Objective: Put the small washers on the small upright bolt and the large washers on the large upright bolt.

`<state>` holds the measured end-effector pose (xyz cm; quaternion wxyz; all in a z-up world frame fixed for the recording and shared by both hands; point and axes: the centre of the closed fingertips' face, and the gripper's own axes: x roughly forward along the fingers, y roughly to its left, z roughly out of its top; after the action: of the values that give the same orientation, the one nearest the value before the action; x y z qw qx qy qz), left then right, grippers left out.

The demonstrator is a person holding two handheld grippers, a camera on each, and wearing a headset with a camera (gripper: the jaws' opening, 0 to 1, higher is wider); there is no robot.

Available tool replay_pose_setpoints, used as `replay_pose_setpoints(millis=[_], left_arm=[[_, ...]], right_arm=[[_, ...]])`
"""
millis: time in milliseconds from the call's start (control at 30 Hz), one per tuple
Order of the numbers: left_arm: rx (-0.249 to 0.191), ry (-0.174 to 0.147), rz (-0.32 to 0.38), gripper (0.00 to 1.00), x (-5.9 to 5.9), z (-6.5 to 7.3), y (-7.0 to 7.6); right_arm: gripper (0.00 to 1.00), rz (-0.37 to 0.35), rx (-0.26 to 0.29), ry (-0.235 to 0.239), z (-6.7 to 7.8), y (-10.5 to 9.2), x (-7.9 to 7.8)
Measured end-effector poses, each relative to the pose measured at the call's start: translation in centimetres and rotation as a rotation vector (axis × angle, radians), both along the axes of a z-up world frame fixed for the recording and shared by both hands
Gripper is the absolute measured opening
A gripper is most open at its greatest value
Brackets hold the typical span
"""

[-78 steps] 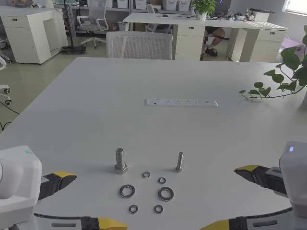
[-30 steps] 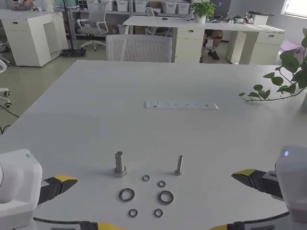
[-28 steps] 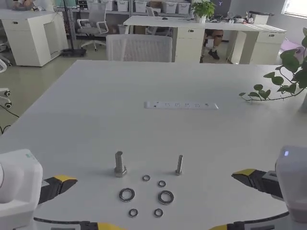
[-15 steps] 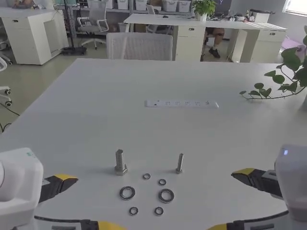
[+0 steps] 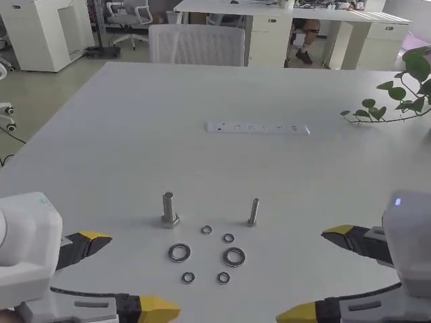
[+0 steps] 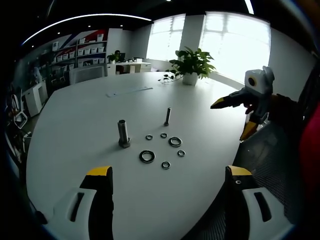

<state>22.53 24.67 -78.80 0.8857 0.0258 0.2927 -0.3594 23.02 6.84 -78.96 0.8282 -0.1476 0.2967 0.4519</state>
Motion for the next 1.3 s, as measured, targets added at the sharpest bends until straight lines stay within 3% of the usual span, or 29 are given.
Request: replay_pose_setpoints(millis=[567, 1300], left_arm=[[0.004, 0.027, -0.016, 0.93, -0.1, -0.6, -0.3], [0.023, 0.038, -0.025, 0.92, -0.4, -1.2, -0.2]], right_arm=[[0.85, 0.059, -0.055, 0.007, -0.9, 1.1, 1.5], [0.7, 0.192, -0.148, -0.008, -1.8, 4.3, 4.5]])
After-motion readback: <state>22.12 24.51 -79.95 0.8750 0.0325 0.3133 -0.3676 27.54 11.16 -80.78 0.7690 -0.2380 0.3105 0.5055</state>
